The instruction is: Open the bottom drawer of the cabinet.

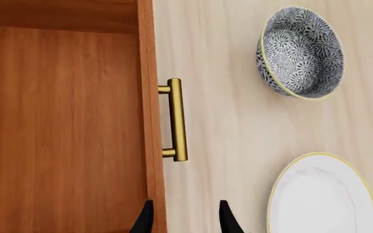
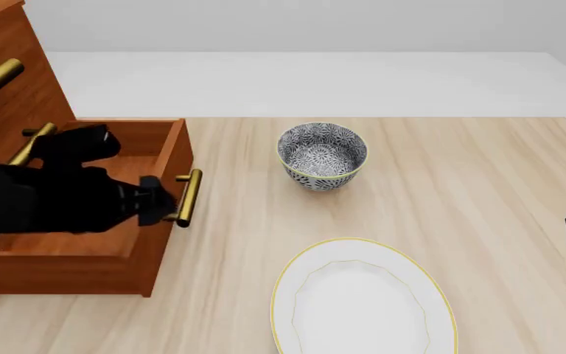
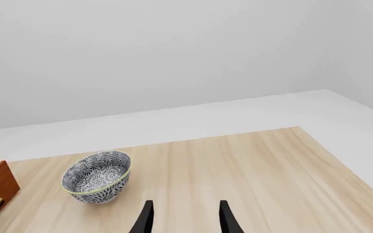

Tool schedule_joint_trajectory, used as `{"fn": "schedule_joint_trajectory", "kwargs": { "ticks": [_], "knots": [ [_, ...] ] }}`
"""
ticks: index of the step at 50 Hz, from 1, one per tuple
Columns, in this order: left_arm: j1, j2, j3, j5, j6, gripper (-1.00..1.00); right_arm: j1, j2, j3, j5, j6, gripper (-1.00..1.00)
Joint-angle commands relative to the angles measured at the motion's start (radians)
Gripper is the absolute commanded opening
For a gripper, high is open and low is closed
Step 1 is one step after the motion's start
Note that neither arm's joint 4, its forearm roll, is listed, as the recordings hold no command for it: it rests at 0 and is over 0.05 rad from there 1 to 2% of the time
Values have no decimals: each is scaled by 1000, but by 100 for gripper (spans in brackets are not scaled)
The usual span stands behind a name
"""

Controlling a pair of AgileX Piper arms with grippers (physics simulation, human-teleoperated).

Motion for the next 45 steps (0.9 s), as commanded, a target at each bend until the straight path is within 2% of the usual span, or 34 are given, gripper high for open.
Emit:
{"fn": "schedule_joint_trajectory", "kwargs": {
  "ticks": [1, 12, 18, 22, 25, 34, 37, 38, 40, 42, 43, 45],
  "knots": [
    [-2, -69, -29, 58, 23, 100, 0, -2, 4, -3, 1, 100],
    [-5, -158, -65, 145, 29, 100, 1, -2, 6, -5, 1, 100],
    [0, -214, -98, 197, 51, 100, 0, -2, 9, -8, 0, 100],
    [15, -253, -127, 230, 91, 100, 1, -2, 11, -10, -2, 100],
    [8, -277, -132, 248, 79, 100, 1, -2, 11, -10, -2, 100],
    [28, -367, -163, 284, 99, 100, 2, -2, 12, -12, -4, 100],
    [25, -415, -153, 283, 67, 100, 2, -2, 11, -12, -3, 100],
    [31, -439, -153, 283, 98, 100, 3, -2, 10, -11, -4, 100],
    [31, -461, -149, 285, 75, 100, 3, -2, 10, -12, -5, 100],
    [27, -480, -159, 289, 98, 100, 3, -2, 9, -12, -5, 100],
    [33, -491, -157, 290, 73, 100, 4, -2, 8, -12, -4, 100],
    [33, -500, -166, 295, 104, 100, 6, -2, 8, -11, -6, 100]
  ]
}}
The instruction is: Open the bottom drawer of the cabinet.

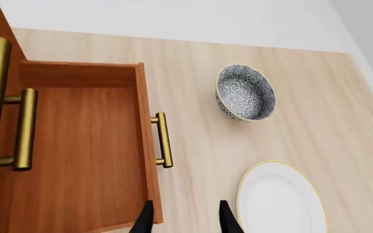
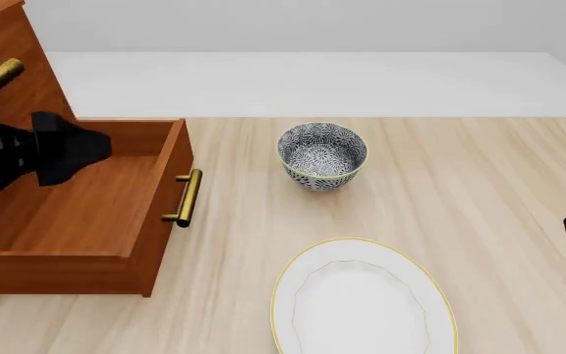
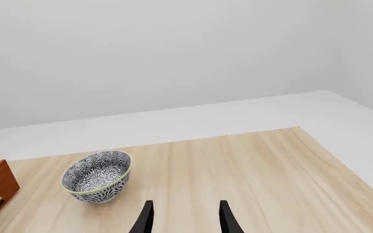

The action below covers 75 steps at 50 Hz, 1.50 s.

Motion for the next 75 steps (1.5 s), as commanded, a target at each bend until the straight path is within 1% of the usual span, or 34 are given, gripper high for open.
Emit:
{"fn": "schedule_joint_trajectory", "kwargs": {
  "ticks": [1, 7, 8, 9, 10, 12, 13, 14, 15, 16, 17, 19, 20, 22, 24, 26, 28, 31, 32, 38, 40, 42, 43, 44, 45, 47, 51, 57, 59, 63, 65, 67, 69, 75],
  "knots": [
    [20, -114, -19, 26, 13, 100, 4, 0, -2, 0, -3, 100],
    [35, -157, -20, 14, 54, 100, 5, 0, -7, 0, -5, 100],
    [25, -173, -12, 8, 33, 100, 5, 2, -11, 0, -7, 100],
    [25, -174, -8, 7, 36, 100, 6, 2, -14, 3, -6, 100],
    [42, -186, -8, -2, 76, 100, 9, 2, -22, 8, -10, 100],
    [29, -205, 6, -13, 65, 100, 10, 2, -41, 21, -9, 100],
    [38, -211, 8, -20, 81, 100, 11, 2, -50, 25, -11, 100],
    [50, -221, -1, -26, 142, 100, 14, 2, -61, 30, -11, 100],
    [41, -239, 7, -37, 114, 100, 15, 1, -77, 36, -9, 100],
    [42, -238, 10, -40, 116, 100, 17, 1, -87, 40, -9, 100],
    [57, -255, 2, -50, 164, 100, 21, 1, -98, 41, -14, 100],
    [58, -275, 9, -66, 170, 100, 26, 1, -127, 54, -19, 100],
    [62, -283, 5, -69, 214, 100, 28, 1, -140, 61, -23, 100],
    [53, -304, 11, -77, 181, 100, 33, 1, -167, 73, -22, 100],
    [65, -322, 9, -83, 228, 100, 45, 0, -202, 88, -37, 100],
    [64, -336, 0, -84, 236, 100, 47, 0, -222, 100, -26, 100],
    [71, -347, 0, -90, 271, 100, 54, 0, -254, 119, -39, 100],
    [72, -375, -8, -98, 283, 100, 62, 0, -286, 136, -35, 100],
    [52, -396, -10, -102, 314, 100, 66, 0, -305, 144, -45, 100],
    [35, -477, -8, -131, 382, 100, 95, 0, -385, 167, -54, 100],
    [26, -492, -11, -124, 381, 100, 121, 0, -408, 173, -95, 100],
    [34, -507, -8, -126, 373, 100, 132, 0, -429, 183, -101, 100],
    [34, -526, -5, -132, 412, 100, 133, 0, -442, 188, -110, 100],
    [29, -533, -4, -133, 418, 100, 136, 0, -453, 195, -112, 100],
    [35, -535, -7, -131, 396, 100, 139, 0, -467, 199, -117, 100],
    [43, -570, -12, -142, 431, 100, 128, 0, -496, 206, -121, 100],
    [36, -602, -22, -144, 432, 100, 119, 0, -558, 229, -117, 100],
    [42, -659, -32, -148, 472, 100, 130, 0, -642, 283, -150, 100],
    [48, -676, -32, -133, 445, 100, 123, 0, -669, 304, -150, 100],
    [59, -744, -30, -124, 469, 100, 115, 0, -719, 336, -164, 100],
    [78, -760, -42, -114, 446, 100, 116, 0, -733, 346, -168, 100],
    [87, -771, -53, -116, 463, 100, 117, 0, -739, 353, -179, 100],
    [93, -772, -54, -107, 457, 100, 112, 0, -757, 361, -182, 100],
    [133, -772, -82, -124, 467, 100, 108, 0, -856, 436, -208, 100]
  ]
}}
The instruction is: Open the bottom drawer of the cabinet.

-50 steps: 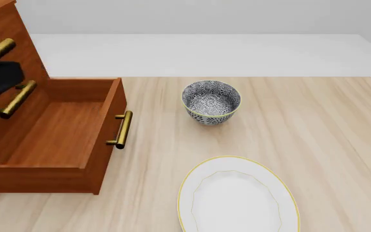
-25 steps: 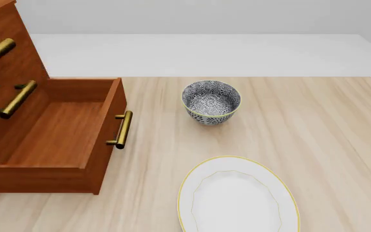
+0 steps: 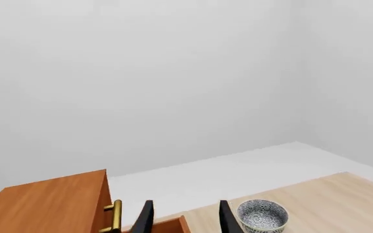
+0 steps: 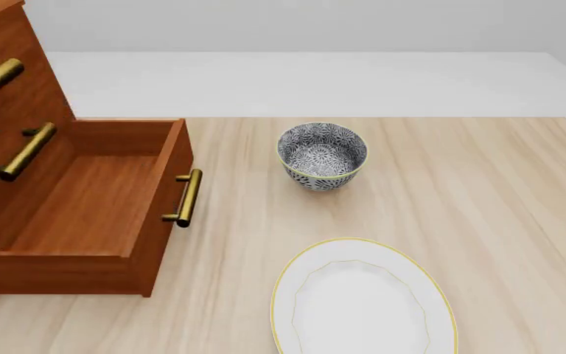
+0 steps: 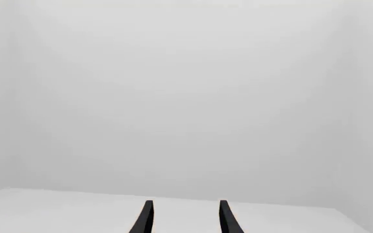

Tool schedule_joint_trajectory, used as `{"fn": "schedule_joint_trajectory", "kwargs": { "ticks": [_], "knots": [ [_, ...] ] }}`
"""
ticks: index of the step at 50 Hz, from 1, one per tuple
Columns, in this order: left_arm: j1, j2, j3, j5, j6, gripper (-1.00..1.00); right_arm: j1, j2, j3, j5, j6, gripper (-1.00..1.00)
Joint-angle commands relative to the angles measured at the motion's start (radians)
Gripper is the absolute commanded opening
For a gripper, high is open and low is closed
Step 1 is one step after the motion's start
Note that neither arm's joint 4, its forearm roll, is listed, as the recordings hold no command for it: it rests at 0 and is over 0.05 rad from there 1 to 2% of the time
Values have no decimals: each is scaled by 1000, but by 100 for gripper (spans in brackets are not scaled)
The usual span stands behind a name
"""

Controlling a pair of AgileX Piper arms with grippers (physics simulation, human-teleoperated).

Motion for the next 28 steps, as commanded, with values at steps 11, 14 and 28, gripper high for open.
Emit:
{"fn": "schedule_joint_trajectory", "kwargs": {
  "ticks": [11, 14, 28],
  "knots": [
    [61, -48, -18, -14, 38, 100, 19, 0, -204, 171, -77, 100],
    [63, -48, -9, -18, 59, 100, 18, 0, -206, 187, -79, 100],
    [77, -48, 40, 2, 91, 100, 16, 0, -246, 286, -101, 100]
  ]
}}
